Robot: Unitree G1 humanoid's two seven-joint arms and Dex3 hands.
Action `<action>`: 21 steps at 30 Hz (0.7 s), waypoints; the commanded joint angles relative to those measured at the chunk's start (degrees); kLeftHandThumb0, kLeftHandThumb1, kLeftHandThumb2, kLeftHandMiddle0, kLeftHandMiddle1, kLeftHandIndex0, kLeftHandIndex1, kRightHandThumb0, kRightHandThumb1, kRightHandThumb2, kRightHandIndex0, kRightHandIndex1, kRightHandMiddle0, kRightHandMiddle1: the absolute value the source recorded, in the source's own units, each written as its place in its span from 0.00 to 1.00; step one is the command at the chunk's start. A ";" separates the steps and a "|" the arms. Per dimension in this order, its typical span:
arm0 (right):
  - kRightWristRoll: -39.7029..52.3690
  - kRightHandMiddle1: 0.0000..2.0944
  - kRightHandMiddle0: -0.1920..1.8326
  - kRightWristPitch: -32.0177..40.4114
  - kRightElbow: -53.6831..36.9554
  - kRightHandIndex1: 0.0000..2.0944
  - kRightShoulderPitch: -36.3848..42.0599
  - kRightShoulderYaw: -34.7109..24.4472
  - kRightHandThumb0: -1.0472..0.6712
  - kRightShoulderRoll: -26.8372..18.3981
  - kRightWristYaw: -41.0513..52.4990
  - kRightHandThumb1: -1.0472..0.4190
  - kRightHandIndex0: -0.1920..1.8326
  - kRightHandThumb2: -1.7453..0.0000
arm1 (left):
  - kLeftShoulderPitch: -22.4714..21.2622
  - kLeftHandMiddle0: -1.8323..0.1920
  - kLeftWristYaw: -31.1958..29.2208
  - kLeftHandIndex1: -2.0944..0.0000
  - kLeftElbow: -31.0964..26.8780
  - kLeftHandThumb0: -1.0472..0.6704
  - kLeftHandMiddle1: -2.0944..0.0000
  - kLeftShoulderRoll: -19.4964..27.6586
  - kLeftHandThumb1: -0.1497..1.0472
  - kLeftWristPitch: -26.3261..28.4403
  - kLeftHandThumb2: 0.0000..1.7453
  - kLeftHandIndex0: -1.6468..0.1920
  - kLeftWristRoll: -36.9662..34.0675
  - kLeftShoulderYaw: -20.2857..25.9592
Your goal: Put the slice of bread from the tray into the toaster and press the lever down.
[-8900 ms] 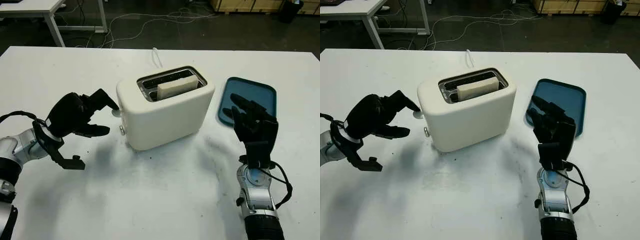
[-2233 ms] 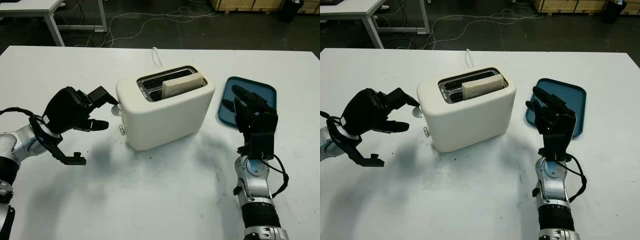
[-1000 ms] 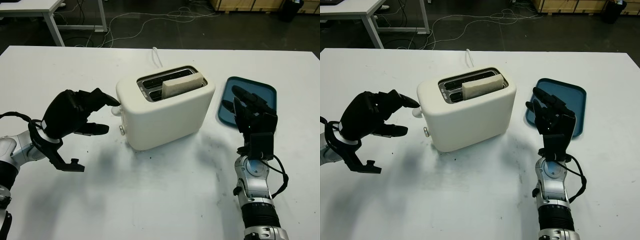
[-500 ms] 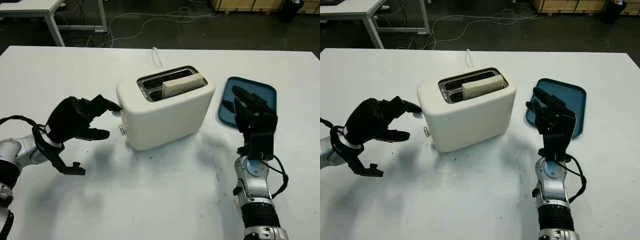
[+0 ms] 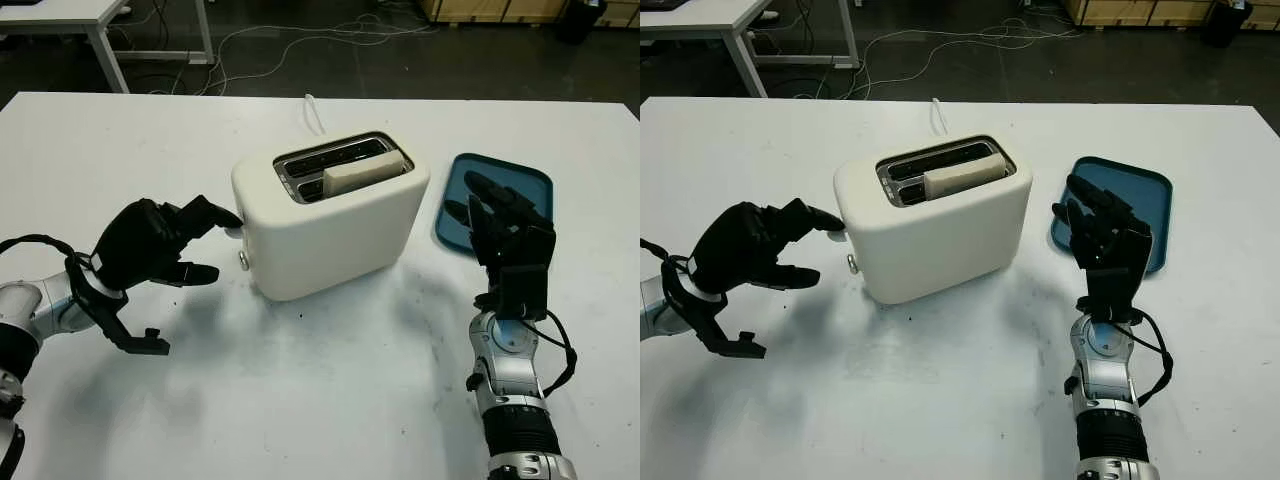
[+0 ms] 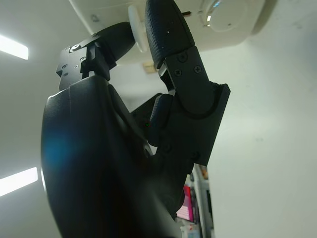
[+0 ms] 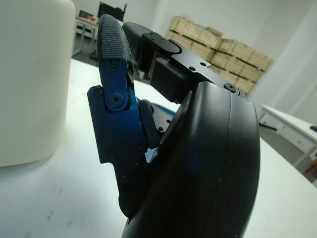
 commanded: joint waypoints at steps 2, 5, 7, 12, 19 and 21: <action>0.06 0.00 0.61 -0.87 -0.22 0.00 0.16 -0.25 0.25 -0.09 -0.02 0.09 0.67 0.91 | 1.54 0.27 -0.81 0.31 1.36 0.14 0.17 -0.56 0.89 -0.08 0.42 0.89 -0.07 -1.03; 0.11 0.00 0.61 -0.89 -0.26 0.00 0.20 -0.26 0.25 -0.08 0.02 0.09 0.67 0.91 | 1.76 0.26 -1.12 0.30 2.95 0.13 0.17 -1.66 0.89 0.42 0.36 0.89 -0.21 -1.52; 0.05 0.00 0.61 -0.77 -0.51 0.00 0.30 -0.25 0.25 -0.05 -0.04 0.09 0.67 0.91 | 1.41 0.25 -1.15 0.29 5.29 0.13 0.17 -2.55 0.89 1.17 0.35 0.86 0.37 -2.56; 0.08 0.00 0.61 -0.90 -0.86 0.00 0.36 -0.29 0.25 0.04 -0.10 0.09 0.67 0.91 | 0.35 0.19 1.24 0.28 10.51 0.11 0.17 -4.59 0.89 5.09 0.39 0.80 2.74 -6.50; -0.03 0.00 0.61 -1.16 -1.05 0.00 0.44 -0.25 0.25 -0.14 0.07 0.09 0.67 0.91 | -0.98 0.18 2.48 0.26 13.62 0.09 0.17 -4.83 0.89 6.64 0.41 0.78 2.75 -11.14; 0.05 0.00 0.61 -1.29 -0.94 0.00 0.36 -0.29 0.25 -0.17 0.12 0.09 0.67 0.90 | -1.22 0.18 2.42 0.27 14.09 0.09 0.17 -4.73 0.89 6.44 0.41 0.79 2.33 -11.95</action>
